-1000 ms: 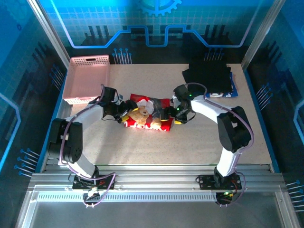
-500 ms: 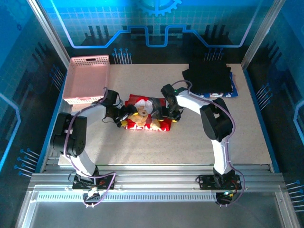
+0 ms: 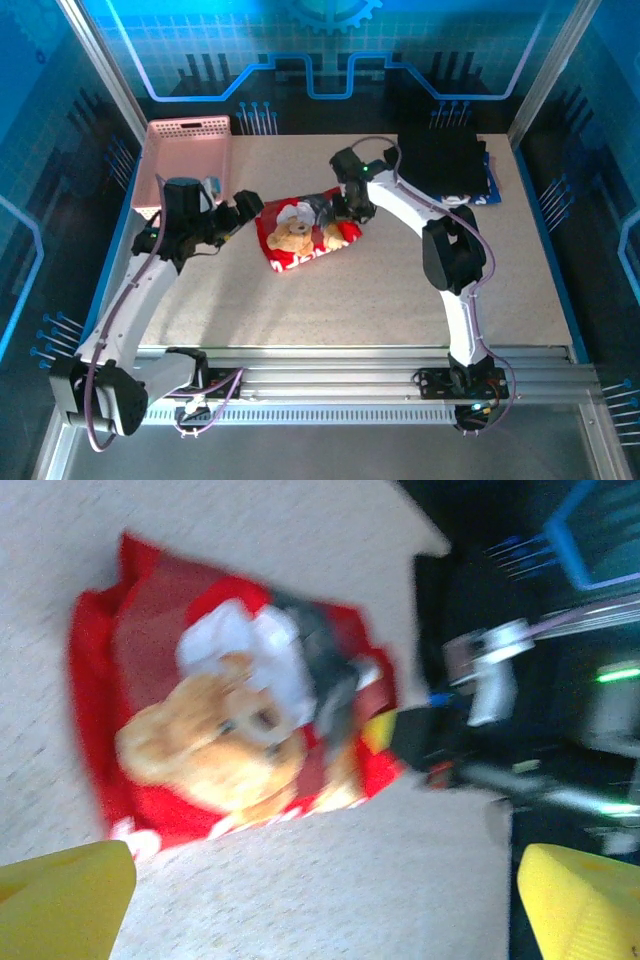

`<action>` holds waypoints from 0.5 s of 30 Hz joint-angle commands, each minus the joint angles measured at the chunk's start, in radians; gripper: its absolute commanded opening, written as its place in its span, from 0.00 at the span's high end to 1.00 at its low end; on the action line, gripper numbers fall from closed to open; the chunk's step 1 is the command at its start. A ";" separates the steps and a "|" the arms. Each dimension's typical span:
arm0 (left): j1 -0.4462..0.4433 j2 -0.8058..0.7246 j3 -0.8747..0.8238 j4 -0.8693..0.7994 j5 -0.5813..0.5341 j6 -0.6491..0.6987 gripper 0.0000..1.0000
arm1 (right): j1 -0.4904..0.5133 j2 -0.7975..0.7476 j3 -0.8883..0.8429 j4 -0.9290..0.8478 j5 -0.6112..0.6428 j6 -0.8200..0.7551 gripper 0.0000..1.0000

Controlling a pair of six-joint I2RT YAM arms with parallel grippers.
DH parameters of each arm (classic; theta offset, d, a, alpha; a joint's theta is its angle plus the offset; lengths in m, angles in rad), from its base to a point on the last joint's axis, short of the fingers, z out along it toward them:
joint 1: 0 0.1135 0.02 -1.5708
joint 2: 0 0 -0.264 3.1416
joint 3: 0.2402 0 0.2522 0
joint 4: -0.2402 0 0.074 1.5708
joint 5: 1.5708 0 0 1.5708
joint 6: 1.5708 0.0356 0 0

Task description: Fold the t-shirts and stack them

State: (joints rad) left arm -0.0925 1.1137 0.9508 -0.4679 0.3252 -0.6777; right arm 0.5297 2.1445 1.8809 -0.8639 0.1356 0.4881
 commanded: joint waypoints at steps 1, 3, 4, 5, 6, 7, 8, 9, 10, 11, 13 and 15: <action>0.007 0.004 -0.080 -0.030 -0.025 0.065 0.01 | -0.015 0.026 0.146 -0.095 0.183 -0.140 1.00; 0.004 -0.002 -0.110 0.004 -0.008 0.077 0.01 | -0.031 0.047 0.229 -0.128 0.250 -0.191 1.00; 0.001 -0.004 -0.118 0.012 0.000 0.083 0.01 | -0.042 0.058 0.265 -0.137 0.279 -0.215 1.00; -0.003 -0.006 -0.123 0.016 -0.001 0.089 0.01 | -0.054 0.065 0.292 -0.141 0.299 -0.230 1.00; -0.008 -0.010 -0.127 0.021 -0.004 0.095 0.01 | -0.068 0.071 0.320 -0.145 0.313 -0.242 1.00; -0.012 -0.016 -0.134 0.025 -0.006 0.099 0.01 | -0.084 0.076 0.339 -0.145 0.321 -0.253 1.00; -0.014 -0.022 -0.138 0.031 -0.005 0.102 0.01 | -0.096 0.078 0.353 -0.143 0.331 -0.261 1.00; -0.015 -0.029 -0.142 0.036 -0.005 0.105 0.01 | -0.108 0.083 0.369 -0.142 0.341 -0.269 1.00; -0.014 -0.035 -0.146 0.041 -0.005 0.107 0.01 | -0.118 0.086 0.384 -0.140 0.355 -0.279 1.00; -0.016 -0.039 -0.150 0.043 -0.005 0.109 0.01 | -0.125 0.086 0.392 -0.134 0.366 -0.290 1.00; -0.016 -0.040 -0.155 0.042 -0.005 0.115 0.01 | -0.141 0.081 0.400 -0.108 0.378 -0.315 1.00; -0.015 -0.036 -0.156 0.030 -0.013 0.122 0.01 | -0.153 0.074 0.405 -0.083 0.391 -0.334 1.00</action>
State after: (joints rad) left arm -0.1032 1.0908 0.8085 -0.4427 0.3180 -0.5922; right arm 0.3820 2.2150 2.2353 -0.9676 0.4660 0.2092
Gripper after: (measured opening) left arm 0.990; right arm 0.063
